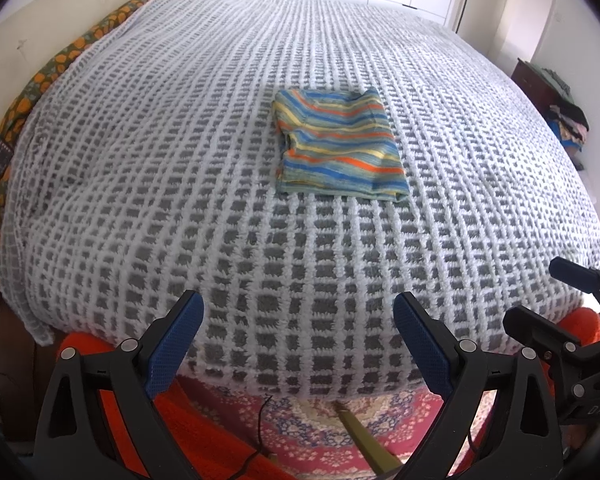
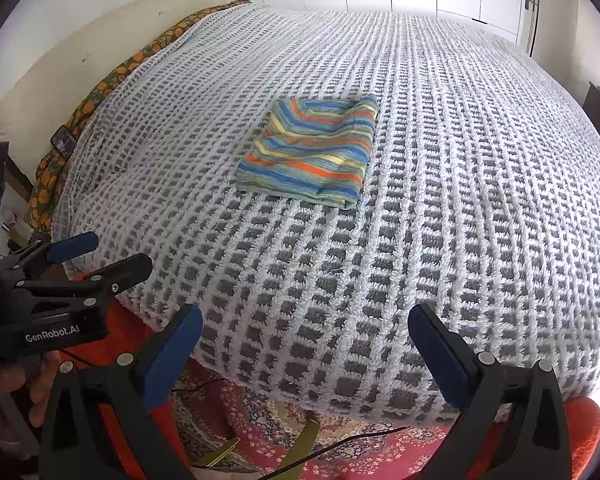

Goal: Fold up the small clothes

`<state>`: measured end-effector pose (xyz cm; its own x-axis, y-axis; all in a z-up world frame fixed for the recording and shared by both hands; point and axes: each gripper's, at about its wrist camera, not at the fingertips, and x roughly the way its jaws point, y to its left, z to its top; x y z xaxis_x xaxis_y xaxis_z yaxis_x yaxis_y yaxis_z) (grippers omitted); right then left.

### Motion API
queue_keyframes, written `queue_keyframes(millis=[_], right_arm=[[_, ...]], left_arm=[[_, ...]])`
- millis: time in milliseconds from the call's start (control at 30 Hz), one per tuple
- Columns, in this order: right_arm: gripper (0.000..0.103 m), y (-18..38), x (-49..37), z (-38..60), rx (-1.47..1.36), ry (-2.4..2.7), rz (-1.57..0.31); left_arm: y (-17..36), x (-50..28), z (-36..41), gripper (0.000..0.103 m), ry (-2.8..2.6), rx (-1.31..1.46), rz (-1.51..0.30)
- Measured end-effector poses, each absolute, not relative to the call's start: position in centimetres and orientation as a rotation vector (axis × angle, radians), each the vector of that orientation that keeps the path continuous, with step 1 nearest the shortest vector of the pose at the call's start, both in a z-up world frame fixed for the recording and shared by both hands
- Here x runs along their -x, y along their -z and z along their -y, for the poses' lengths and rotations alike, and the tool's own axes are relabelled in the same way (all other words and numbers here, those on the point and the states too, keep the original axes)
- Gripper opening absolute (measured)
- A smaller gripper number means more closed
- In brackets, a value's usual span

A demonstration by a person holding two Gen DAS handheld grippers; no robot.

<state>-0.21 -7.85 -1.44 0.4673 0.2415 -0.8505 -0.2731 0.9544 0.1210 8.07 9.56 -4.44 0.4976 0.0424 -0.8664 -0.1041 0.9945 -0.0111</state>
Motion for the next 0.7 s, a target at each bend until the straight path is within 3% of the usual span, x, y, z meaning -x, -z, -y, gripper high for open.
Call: queue_keyframes(millis=[433,700], right_arm=[[0.102,2.2,-1.0,8.7,0.004,-0.324,-1.038],[0.102,2.6,-6.2,9.9,-0.075,-0.408,-0.988]], left_arm=[[5.4,-9.5,-10.6,0.097,-0.01,0.15,-1.059],[7.5,-16.7,-14.3,0.097,0.15,0.293,-1.04]])
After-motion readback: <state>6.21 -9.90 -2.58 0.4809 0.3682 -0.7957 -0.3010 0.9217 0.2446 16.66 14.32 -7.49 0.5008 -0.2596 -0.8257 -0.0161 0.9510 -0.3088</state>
